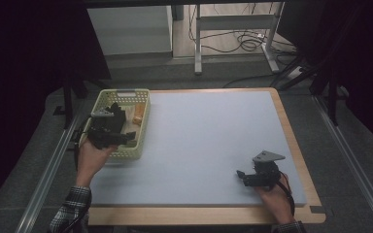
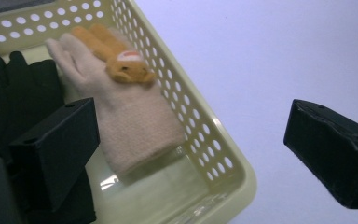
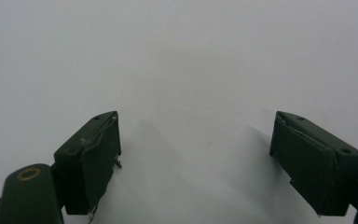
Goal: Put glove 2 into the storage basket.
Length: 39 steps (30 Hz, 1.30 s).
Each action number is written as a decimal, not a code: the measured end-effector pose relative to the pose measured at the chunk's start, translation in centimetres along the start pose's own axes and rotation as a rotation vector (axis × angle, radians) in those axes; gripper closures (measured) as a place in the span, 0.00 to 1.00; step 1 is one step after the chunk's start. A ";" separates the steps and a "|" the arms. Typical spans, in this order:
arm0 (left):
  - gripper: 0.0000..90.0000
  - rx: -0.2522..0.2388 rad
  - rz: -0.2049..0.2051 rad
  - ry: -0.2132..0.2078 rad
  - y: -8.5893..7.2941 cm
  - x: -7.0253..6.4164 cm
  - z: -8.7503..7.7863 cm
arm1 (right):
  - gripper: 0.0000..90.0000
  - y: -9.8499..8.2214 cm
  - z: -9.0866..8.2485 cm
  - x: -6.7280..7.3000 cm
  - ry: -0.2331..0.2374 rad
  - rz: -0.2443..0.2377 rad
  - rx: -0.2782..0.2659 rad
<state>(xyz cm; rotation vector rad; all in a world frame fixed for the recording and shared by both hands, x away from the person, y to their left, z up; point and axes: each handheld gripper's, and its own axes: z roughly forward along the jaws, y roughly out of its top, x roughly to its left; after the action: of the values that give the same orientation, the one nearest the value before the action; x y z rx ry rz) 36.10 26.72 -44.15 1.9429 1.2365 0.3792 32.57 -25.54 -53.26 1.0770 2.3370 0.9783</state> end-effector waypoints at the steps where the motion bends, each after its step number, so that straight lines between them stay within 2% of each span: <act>1: 0.04 -0.001 0.004 -0.001 -0.1 -0.1 0.0 | 0.18 0.0 0.0 0.0 0.000 0.000 0.000; 23: 0.03 -0.007 0.076 -0.025 -1.6 -2.5 0.9 | 0.18 0.0 0.0 0.0 -0.001 -0.001 0.000; 39: 0.01 -0.004 0.123 -0.042 -2.0 -4.5 1.8 | 0.18 0.0 0.0 0.0 -0.001 0.001 0.000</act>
<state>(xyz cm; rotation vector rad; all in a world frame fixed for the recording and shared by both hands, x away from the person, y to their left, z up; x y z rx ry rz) 33.83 22.47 -46.16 2.0188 1.0915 0.4011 32.55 -25.52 -53.25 1.0779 2.3365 0.9778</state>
